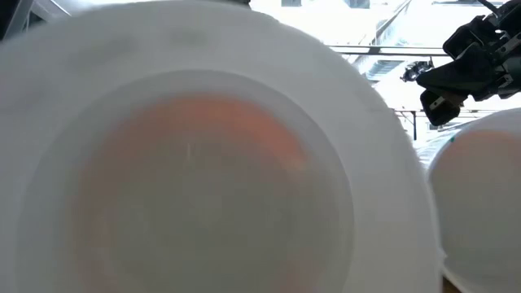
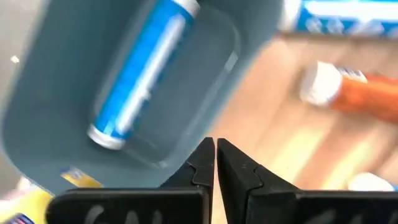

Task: Pick & place silicon tubes, Sealant and Lysol wipes
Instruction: Put the bottom blue sealant into the blue bin

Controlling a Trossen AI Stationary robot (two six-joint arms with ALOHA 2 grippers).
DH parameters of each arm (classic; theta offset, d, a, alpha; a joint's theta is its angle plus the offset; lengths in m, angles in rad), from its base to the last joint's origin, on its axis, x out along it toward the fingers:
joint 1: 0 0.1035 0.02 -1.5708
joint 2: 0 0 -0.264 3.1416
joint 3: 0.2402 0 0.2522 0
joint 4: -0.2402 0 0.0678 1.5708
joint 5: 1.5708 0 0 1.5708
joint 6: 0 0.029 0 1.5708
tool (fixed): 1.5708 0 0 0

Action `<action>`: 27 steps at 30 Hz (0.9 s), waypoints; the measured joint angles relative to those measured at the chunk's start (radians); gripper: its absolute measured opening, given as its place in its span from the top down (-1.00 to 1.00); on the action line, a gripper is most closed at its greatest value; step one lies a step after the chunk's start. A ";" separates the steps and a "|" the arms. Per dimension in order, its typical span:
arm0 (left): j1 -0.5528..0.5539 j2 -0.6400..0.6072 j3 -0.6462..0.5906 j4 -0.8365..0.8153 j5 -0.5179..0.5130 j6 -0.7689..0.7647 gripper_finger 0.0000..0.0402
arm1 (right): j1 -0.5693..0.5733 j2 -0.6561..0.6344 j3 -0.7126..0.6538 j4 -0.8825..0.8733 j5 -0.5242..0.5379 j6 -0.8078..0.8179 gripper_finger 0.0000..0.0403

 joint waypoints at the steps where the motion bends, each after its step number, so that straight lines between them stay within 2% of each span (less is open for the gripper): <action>1: -0.018 0.000 0.000 -0.018 0.006 -0.018 0.98 | 0.000 0.000 0.000 0.000 0.000 0.000 0.94; 6: -0.116 0.000 0.000 -0.065 0.006 -0.123 0.99 | 0.000 0.000 0.000 0.000 0.000 0.000 0.94; 19: -0.392 0.000 0.000 -0.068 0.010 -0.628 1.00 | 0.000 0.000 0.000 0.000 0.000 0.000 0.94; 27: -0.587 0.032 -0.001 -0.068 -0.109 -0.978 1.00 | 0.000 0.000 0.000 0.000 0.000 0.000 0.94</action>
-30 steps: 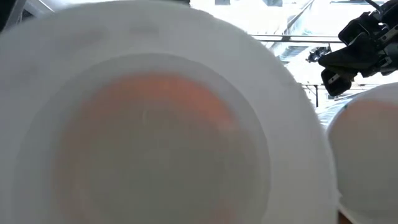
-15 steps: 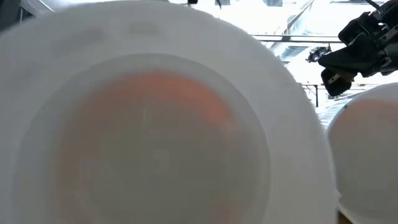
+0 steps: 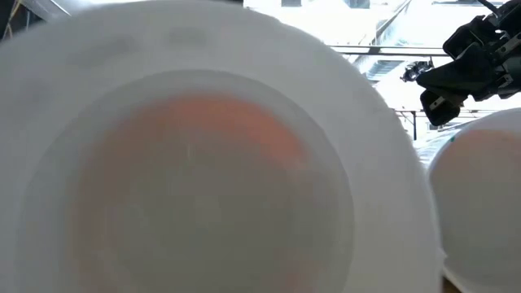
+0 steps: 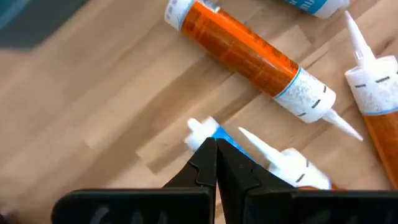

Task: Pick & place silicon tubes, Sealant and Lysol wipes
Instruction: Put the bottom blue sealant into the blue bin

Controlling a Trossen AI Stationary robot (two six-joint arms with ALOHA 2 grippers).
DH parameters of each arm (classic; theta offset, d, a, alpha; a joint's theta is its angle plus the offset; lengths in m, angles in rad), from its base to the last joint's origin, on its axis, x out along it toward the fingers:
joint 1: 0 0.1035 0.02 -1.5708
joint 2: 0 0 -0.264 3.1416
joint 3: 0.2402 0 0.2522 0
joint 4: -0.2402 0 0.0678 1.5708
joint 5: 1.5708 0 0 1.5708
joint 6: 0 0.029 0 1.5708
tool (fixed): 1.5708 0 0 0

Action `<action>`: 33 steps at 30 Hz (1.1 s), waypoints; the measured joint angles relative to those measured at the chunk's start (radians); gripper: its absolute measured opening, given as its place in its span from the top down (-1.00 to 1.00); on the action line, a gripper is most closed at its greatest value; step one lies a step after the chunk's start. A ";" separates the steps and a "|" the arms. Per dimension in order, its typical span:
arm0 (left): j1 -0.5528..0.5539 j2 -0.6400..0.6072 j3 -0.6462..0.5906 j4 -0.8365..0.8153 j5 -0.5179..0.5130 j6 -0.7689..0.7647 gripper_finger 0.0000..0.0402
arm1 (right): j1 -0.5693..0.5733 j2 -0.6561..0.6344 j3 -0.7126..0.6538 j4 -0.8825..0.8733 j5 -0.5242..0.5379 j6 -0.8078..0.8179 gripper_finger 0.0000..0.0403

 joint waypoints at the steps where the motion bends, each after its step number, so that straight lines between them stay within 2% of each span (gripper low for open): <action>1: -0.022 0.011 0.000 0.001 -0.017 -0.054 1.00 | 0.000 0.000 0.000 0.000 0.000 0.000 0.94; 5: -0.093 0.045 0.000 0.009 -0.046 -0.244 1.00 | 0.000 0.000 0.000 0.000 0.000 0.000 0.94; 10: -0.142 0.106 -0.001 0.035 -0.053 -0.381 1.00 | 0.000 0.000 0.000 0.000 0.000 0.000 0.94; 14: -0.157 0.135 0.001 0.048 -0.048 -0.466 1.00 | 0.000 0.000 0.000 0.000 0.000 0.000 0.94; 19: -0.160 0.190 0.000 0.066 0.006 -0.550 1.00 | 0.000 0.000 0.000 0.000 0.000 0.000 0.94; 25: -0.164 0.223 -0.002 0.059 -0.005 -0.592 0.99 | 0.000 0.000 0.000 0.000 0.000 0.000 0.94; 29: -0.182 0.239 0.002 0.066 -0.010 -0.625 0.86 | 0.000 0.000 0.000 0.000 0.000 0.000 0.94; 33: -0.211 0.239 0.000 0.066 -0.020 -0.667 0.58 | 0.000 0.000 0.000 0.000 0.000 0.000 0.94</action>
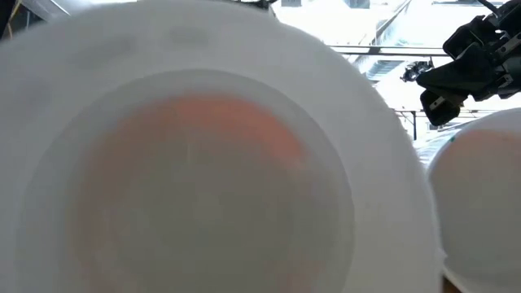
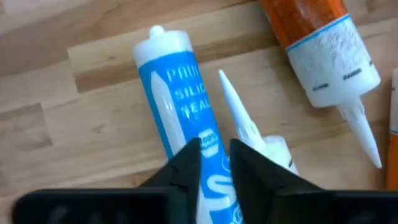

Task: Pick & place silicon tubes, Sealant and Lysol wipes
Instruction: Put the bottom blue sealant into the blue bin

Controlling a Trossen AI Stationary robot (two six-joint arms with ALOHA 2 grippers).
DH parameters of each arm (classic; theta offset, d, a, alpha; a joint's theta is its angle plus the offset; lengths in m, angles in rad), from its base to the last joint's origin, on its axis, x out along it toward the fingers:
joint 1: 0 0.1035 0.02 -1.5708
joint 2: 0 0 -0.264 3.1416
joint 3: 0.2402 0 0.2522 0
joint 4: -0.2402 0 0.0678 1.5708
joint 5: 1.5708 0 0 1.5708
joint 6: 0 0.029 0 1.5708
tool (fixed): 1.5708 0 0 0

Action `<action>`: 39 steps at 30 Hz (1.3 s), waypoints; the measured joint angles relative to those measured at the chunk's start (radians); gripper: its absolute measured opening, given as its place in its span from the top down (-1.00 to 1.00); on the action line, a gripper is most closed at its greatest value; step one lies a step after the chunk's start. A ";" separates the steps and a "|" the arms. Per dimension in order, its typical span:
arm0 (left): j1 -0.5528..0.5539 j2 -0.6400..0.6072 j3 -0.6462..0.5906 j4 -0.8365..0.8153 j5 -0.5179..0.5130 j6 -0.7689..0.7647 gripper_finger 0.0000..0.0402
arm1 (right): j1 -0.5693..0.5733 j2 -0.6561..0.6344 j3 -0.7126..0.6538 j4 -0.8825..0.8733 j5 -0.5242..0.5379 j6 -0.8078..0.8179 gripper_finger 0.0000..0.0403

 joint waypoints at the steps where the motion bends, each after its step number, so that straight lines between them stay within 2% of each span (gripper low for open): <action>1: -0.007 0.000 0.000 0.000 -0.006 -0.010 0.49 | 0.000 0.000 0.000 0.000 0.000 0.000 0.94; 7: -0.031 0.000 0.000 0.007 -0.012 -0.103 -0.03 | 0.000 0.000 0.000 0.000 0.000 0.000 0.94; 13: -0.042 0.000 0.000 0.002 0.004 -0.201 -0.30 | 0.000 0.000 0.000 0.000 0.000 0.000 0.94; 32: -0.040 0.000 0.000 -0.061 0.013 -0.239 -0.33 | 0.000 0.000 0.000 0.000 0.000 0.000 0.94; 39: -0.005 0.025 0.002 -0.058 0.039 -0.210 -0.33 | 0.000 0.000 0.000 0.001 0.000 0.000 0.94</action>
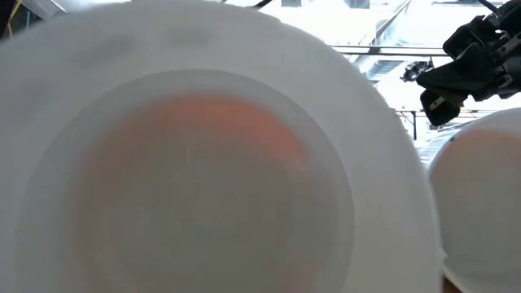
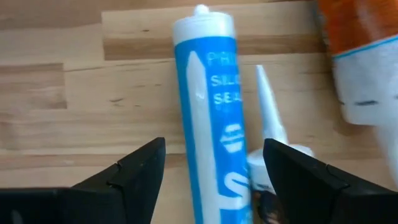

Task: Pick & place silicon tubes, Sealant and Lysol wipes
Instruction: Put the bottom blue sealant into the blue bin

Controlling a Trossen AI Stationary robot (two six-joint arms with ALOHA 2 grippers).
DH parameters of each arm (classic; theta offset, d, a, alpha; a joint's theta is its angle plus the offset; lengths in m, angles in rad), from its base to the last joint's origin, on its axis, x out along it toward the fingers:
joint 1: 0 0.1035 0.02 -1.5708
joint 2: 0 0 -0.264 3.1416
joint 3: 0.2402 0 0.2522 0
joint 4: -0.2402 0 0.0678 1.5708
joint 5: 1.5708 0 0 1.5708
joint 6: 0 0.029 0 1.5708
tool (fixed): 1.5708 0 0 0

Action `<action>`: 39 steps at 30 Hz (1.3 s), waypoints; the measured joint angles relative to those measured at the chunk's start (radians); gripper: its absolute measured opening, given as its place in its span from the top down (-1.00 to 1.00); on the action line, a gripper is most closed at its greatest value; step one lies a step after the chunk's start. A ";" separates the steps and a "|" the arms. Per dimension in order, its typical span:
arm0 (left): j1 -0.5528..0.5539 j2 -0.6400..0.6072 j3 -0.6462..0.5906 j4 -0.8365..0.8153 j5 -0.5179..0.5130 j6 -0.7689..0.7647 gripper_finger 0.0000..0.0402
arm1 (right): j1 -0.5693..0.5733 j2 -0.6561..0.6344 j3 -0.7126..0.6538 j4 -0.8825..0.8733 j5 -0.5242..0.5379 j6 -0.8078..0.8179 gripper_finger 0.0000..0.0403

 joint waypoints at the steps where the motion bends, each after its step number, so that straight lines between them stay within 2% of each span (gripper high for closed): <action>1: 0.000 0.000 0.001 0.003 -0.002 0.002 -0.33 | 0.000 0.000 0.000 0.000 0.000 0.000 0.94; 8: 0.006 0.001 -0.036 0.017 0.008 0.001 -0.33 | 0.000 0.000 0.000 -0.001 0.000 0.000 0.94; 15: 0.006 0.001 -0.172 0.201 0.075 0.001 -0.33 | 0.000 0.000 0.000 -0.001 0.000 0.000 0.94; 20: 0.010 0.002 -0.245 0.318 0.082 0.001 -0.33 | 0.000 0.000 0.000 -0.001 0.000 0.000 0.94; 27: 0.012 -0.006 -0.328 0.427 0.147 0.002 -0.32 | 0.000 0.000 0.000 -0.001 0.000 0.000 0.94; 30: 0.012 -0.005 -0.333 0.430 0.150 0.002 -0.26 | 0.000 0.000 0.000 -0.001 0.000 0.000 0.94; 36: 0.012 -0.003 -0.334 0.430 0.149 0.006 0.03 | 0.000 0.000 0.000 -0.001 0.000 0.000 0.94; 39: 0.012 -0.002 -0.335 0.430 0.149 0.026 0.03 | 0.000 0.000 0.000 -0.001 0.000 0.000 0.94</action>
